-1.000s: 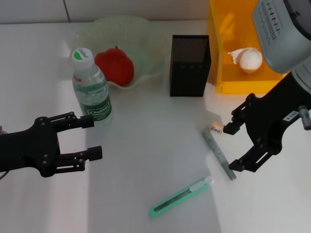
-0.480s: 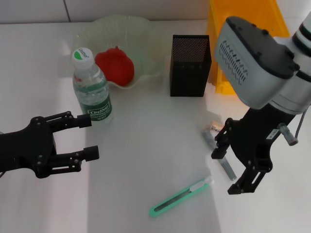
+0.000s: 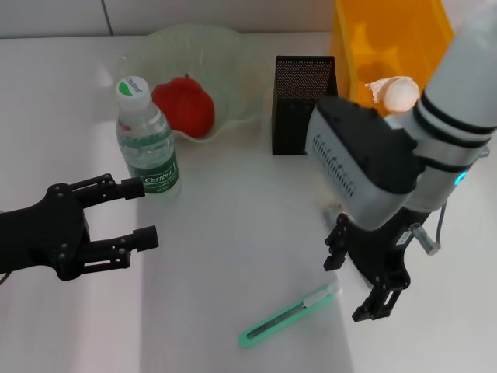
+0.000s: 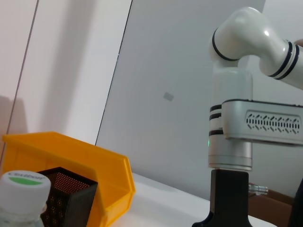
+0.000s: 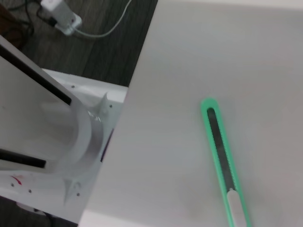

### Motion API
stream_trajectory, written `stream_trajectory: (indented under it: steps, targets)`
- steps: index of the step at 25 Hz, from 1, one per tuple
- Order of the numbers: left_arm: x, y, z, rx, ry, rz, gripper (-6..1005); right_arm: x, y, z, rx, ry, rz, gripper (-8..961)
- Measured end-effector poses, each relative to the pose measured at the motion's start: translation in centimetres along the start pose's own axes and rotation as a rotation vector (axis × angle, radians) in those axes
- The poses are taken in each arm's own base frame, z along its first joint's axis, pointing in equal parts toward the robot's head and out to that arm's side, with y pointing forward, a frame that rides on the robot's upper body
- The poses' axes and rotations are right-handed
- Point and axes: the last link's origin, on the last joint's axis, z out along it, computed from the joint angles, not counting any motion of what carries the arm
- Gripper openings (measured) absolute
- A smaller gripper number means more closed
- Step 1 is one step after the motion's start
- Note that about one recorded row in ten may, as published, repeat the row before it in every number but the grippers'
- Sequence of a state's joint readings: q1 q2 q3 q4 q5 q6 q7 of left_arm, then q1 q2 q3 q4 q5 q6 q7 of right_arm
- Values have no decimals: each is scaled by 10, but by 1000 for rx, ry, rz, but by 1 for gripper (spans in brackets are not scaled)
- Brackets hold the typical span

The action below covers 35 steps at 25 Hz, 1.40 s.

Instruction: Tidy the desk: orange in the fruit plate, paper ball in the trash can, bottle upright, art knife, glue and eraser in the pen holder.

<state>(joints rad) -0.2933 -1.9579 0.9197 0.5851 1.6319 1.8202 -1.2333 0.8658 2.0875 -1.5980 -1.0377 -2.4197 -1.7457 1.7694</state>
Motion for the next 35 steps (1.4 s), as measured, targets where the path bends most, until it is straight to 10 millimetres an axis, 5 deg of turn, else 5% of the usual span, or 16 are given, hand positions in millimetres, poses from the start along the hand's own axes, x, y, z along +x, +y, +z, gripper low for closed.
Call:
stream_trajectory:
  steps: [6,17,35]
  targets:
    - [1,-1,-1,7,5,1,804,-4,-5,17,28,27,-40,756]
    - [2,-2,1,8,8,-8,803,-8,-13,26,56,60,-81,387]
    - [2,-3,-3,27,20,-9,802,-15,-12,32,38,87,-119,271]
